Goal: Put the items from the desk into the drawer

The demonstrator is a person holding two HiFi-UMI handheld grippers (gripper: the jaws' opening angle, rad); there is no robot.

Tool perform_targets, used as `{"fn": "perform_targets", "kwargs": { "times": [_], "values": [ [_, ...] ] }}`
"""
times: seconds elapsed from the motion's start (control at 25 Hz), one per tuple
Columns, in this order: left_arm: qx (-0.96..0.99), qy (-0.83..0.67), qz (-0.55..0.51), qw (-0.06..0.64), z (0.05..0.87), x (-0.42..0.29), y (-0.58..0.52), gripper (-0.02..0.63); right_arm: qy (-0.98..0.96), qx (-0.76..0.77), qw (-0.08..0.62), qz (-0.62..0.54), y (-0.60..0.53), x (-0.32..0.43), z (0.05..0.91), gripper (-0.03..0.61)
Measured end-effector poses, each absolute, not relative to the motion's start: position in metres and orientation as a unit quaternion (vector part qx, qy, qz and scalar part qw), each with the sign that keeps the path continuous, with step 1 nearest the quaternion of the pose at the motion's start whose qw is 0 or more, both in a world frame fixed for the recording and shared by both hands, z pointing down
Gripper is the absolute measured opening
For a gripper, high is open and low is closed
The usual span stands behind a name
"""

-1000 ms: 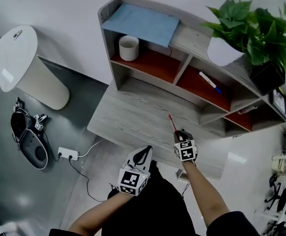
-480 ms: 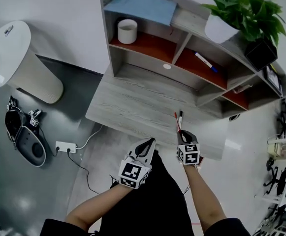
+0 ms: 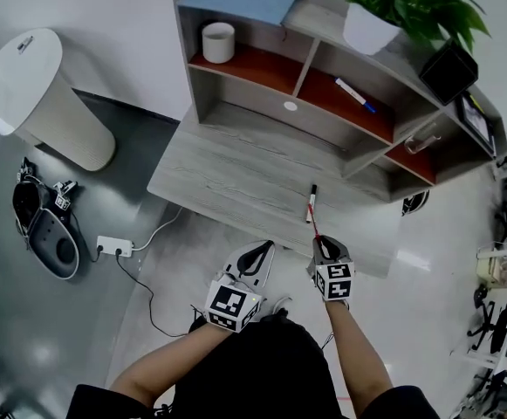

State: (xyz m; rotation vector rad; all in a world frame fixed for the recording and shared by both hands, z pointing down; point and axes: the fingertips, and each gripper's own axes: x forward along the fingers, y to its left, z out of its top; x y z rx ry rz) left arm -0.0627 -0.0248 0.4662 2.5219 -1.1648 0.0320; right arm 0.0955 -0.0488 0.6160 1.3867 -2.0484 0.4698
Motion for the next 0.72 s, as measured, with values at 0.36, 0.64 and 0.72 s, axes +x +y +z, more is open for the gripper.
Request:
{"fn": "perform_targets", "kwargs": {
  "times": [0.36,0.64,0.72],
  "values": [
    [0.872,-0.456,0.019,0.177,0.470,0.002,0.031,0.005,-0.788,0.500,0.313,0.178,0.007,0.177,0.638,0.071],
    [0.849,-0.493,0.042,0.184,0.491,0.045,0.064,0.005,-0.805,0.459,0.335,0.171,0.045,0.217,0.667,0.071],
    [0.847,-0.497,0.043,0.185,0.494,0.058,0.073,0.005,-0.810,0.445,0.342,0.171,0.057,0.221,0.675,0.071]
  ]
}}
